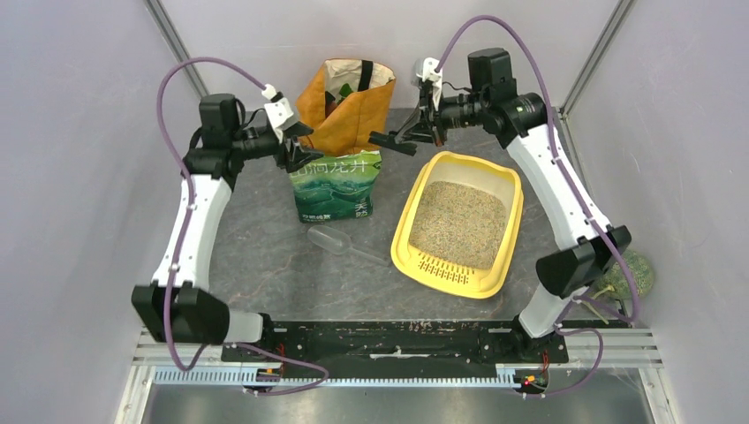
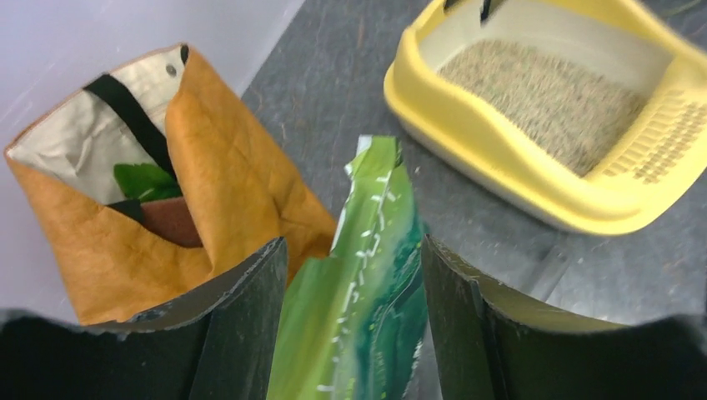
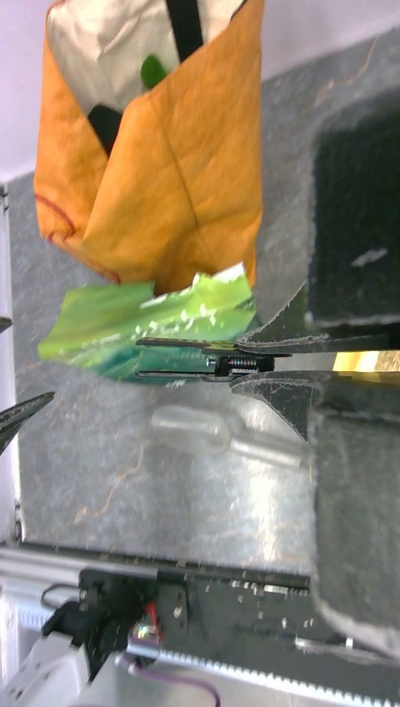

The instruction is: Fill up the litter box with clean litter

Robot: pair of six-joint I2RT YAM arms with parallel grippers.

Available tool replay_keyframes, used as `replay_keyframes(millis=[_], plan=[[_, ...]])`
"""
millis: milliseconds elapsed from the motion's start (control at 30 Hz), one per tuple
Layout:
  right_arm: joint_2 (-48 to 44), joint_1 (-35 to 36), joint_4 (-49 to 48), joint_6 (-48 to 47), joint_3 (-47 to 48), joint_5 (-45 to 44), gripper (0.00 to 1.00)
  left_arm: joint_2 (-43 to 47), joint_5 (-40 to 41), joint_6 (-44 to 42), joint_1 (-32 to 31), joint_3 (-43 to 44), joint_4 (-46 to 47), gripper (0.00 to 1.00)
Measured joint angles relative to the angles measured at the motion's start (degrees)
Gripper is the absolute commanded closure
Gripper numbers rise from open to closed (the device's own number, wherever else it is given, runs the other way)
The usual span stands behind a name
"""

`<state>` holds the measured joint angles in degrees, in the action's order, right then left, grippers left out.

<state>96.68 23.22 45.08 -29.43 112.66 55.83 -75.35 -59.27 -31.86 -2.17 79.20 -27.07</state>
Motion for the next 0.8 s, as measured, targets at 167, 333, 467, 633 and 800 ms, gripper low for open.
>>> replay_keyframes(millis=[167, 333, 467, 633, 800], plan=[[6.9, -1.6, 5.8, -8.2, 8.0, -1.4, 1.00, -9.6, 2.0, -17.6, 0.2, 7.9, -13.4, 0.35], [10.9, -1.1, 9.2, -13.4, 10.2, -2.2, 1.00, -13.9, 3.5, -28.4, 0.2, 9.1, -20.9, 0.36], [12.9, 0.0, 10.3, -17.4, 10.4, -3.7, 1.00, -15.5, 5.0, -33.9, 0.2, 9.1, -23.8, 0.39], [15.3, 2.1, 9.7, -20.2, 10.6, -5.0, 1.00, -17.9, 6.0, -37.6, 0.2, 9.3, -24.5, 0.48], [17.9, 4.5, 7.4, -22.0, 11.0, -5.7, 1.00, -19.3, 6.8, -41.2, 0.2, 9.3, -26.3, 0.62]])
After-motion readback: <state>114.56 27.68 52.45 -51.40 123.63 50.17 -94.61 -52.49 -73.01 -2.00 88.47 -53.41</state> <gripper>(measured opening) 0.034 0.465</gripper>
